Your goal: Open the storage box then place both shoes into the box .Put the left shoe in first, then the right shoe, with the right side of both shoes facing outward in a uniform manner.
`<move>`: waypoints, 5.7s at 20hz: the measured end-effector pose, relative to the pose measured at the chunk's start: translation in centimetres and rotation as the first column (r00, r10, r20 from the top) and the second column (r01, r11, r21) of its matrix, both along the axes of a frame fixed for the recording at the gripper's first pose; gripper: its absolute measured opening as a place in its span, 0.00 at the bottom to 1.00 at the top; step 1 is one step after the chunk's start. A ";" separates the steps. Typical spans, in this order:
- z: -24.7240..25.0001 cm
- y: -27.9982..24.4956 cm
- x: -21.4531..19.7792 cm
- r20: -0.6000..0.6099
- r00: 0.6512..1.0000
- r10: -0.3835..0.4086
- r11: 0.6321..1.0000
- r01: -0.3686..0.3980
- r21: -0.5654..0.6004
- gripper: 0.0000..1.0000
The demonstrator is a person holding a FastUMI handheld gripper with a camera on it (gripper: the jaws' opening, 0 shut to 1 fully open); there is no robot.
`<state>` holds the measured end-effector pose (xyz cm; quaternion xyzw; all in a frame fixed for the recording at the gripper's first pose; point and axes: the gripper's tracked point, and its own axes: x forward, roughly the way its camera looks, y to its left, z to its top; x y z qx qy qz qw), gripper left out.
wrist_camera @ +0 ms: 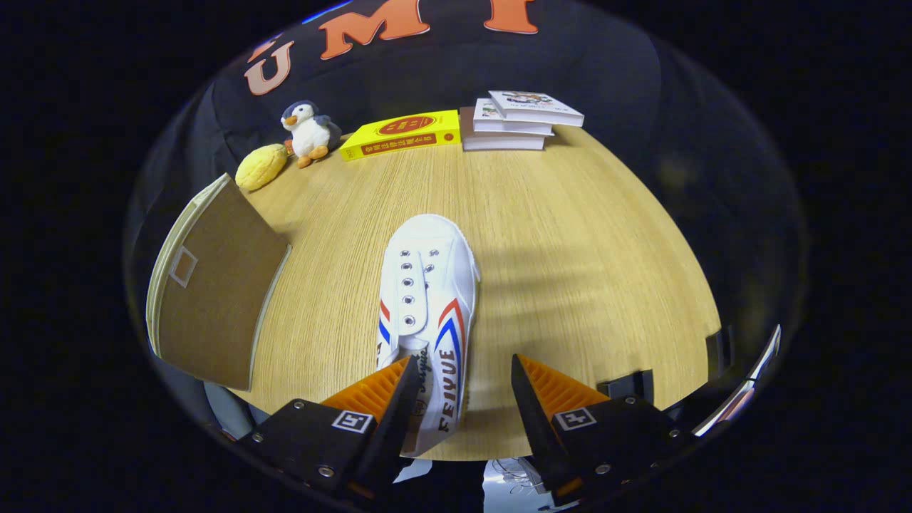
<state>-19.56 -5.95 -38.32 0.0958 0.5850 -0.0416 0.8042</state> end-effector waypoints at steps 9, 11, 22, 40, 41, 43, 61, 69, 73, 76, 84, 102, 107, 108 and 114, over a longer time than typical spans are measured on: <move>-2.4 0.7 0.5 0.011 0.989 -0.150 0.973 0.146 0.180 0.48; -2.2 1.1 0.7 0.012 0.990 -0.142 0.974 0.138 0.181 0.44; -2.0 0.6 0.8 0.028 0.982 -0.187 0.965 0.178 0.192 0.11; 9.5 5.3 9.2 0.144 0.941 -0.306 0.891 0.229 0.393 0.04; 10.7 6.0 9.8 0.156 0.941 -0.300 0.893 0.219 0.394 0.04; 12.0 7.6 10.4 0.166 0.946 -0.280 0.894 0.194 0.403 0.04; 13.8 28.0 8.3 0.022 1.000 -0.010 0.895 0.000 0.446 0.04; 13.7 29.3 10.1 0.077 0.995 0.066 0.926 -0.090 0.368 0.31; 16.2 26.8 12.5 0.201 0.975 0.094 0.924 -0.160 0.347 0.35; 18.9 23.5 14.8 0.321 0.945 0.069 0.945 -0.165 0.283 0.50; 25.3 11.7 19.3 0.585 0.811 -0.006 0.997 -0.040 0.065 0.86; 38.7 -0.5 21.2 0.882 0.465 0.079 0.972 0.160 -0.172 0.97; 39.4 -1.1 21.0 0.892 0.444 0.078 0.969 0.178 -0.174 0.97; 39.5 -1.1 21.0 0.895 0.438 0.086 0.967 0.179 -0.181 0.97; 40.7 -1.0 20.7 0.910 0.397 0.123 0.964 0.171 -0.204 0.97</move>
